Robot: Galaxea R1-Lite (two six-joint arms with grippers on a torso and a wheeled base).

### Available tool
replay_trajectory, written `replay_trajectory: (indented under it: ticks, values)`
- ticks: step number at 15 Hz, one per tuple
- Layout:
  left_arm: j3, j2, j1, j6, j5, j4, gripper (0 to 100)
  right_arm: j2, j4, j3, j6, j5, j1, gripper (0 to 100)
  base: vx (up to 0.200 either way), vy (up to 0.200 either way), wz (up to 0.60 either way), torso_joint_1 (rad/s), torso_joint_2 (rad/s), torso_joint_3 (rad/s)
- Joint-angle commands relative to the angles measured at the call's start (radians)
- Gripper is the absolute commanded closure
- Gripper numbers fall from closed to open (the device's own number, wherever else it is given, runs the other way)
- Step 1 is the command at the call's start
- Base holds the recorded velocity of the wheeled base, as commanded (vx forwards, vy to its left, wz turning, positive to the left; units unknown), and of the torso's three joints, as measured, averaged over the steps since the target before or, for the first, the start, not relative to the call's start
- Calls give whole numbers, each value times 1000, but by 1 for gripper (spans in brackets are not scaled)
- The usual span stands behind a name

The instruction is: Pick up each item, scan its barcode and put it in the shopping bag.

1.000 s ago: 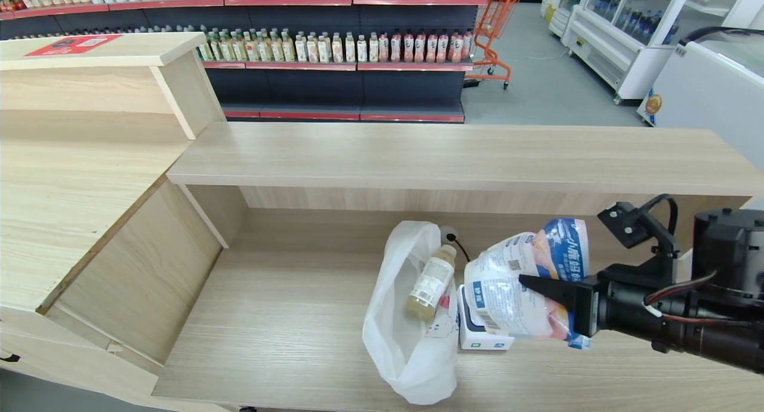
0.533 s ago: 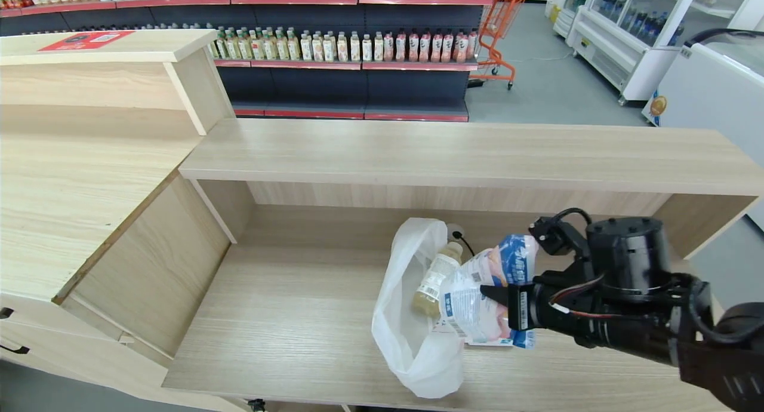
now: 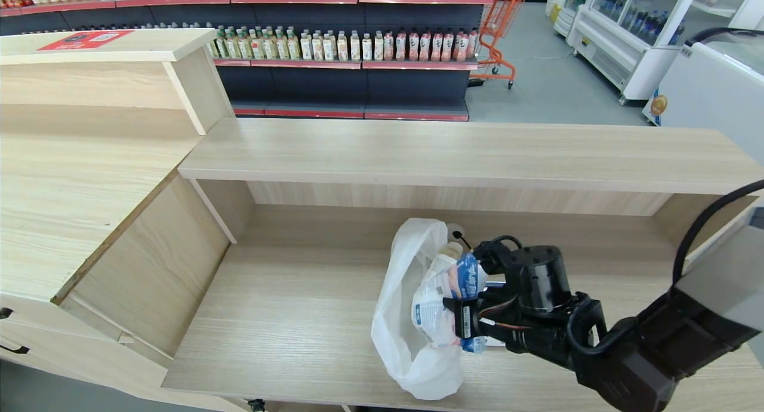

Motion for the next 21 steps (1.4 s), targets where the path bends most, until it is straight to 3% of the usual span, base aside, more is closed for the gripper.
replay_trajectory:
  ticks: [1, 4, 9, 10, 18, 21]
  values:
    - [0, 0, 0, 0, 0, 0, 0, 82, -9, -7, 0, -4, 33, 100, 0, 0, 0, 0, 0, 0]
    - [0, 0, 0, 0, 0, 0, 0, 137, -106, -15, -3, -4, 47, 100, 0, 0, 0, 0, 0, 0]
    - [0, 0, 0, 0, 0, 0, 0, 193, -117, 6, -17, -48, 53, 100, 0, 0, 0, 0, 0, 0]
    - [0, 0, 0, 0, 0, 0, 0, 199, -121, 6, -17, -48, 53, 0, 0, 0, 0, 0, 0, 0]
    - [0, 0, 0, 0, 0, 0, 0, 183, -196, -43, -17, -42, 37, 0, 0, 0, 0, 0, 0, 0]
    - [0, 0, 0, 0, 0, 0, 0, 68, -178, -30, -9, -4, -84, 0, 0, 0, 0, 0, 0, 0]
